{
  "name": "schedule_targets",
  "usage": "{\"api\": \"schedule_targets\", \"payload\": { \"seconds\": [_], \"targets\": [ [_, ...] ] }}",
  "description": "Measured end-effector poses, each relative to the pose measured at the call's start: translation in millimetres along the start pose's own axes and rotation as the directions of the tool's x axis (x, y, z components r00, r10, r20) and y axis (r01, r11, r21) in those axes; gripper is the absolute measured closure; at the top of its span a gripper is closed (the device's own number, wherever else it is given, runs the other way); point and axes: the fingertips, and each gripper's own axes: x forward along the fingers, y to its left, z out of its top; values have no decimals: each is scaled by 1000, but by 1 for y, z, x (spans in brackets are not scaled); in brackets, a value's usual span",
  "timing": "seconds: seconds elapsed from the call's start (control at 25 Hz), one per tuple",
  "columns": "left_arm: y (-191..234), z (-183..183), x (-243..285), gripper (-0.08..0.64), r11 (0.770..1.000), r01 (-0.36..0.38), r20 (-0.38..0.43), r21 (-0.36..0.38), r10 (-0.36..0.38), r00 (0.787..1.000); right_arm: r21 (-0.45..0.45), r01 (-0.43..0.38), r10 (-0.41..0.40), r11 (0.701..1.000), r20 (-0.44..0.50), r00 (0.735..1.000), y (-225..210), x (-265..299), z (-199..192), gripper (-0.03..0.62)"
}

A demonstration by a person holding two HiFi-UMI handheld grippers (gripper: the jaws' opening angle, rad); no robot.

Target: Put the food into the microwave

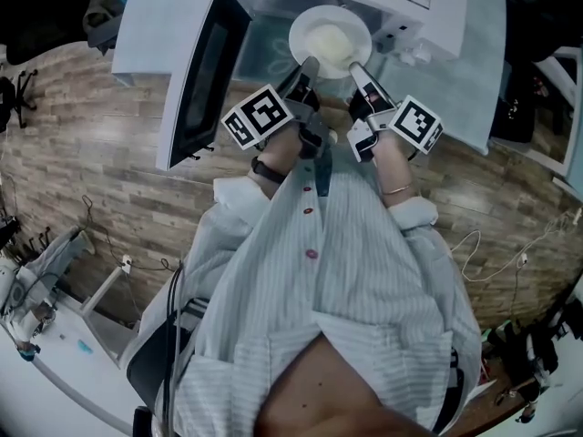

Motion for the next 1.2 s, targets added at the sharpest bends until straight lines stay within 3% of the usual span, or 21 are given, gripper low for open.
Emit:
{"api": "schedule_targets", "payload": {
  "seconds": [0.12,0.44,0.6,1.2],
  "targets": [
    [1,9,6,531,1000,4,-3,-7,-4,1000,-31,-37,37,999,5,999,7,12,6,543],
    [23,35,33,531,1000,-10,-19,-19,9,1000,-8,19,-19,1000,0,1000,-7,49,15,543],
    [28,36,37,531,1000,-19,-25,-20,19,1000,-31,-14,14,999,-7,1000,-5,57,17,543],
    [63,46,63,525,998,-61,-61,14,61,996,-8,36,-36,999,-11,999,-35,90,19,543]
  ]
}}
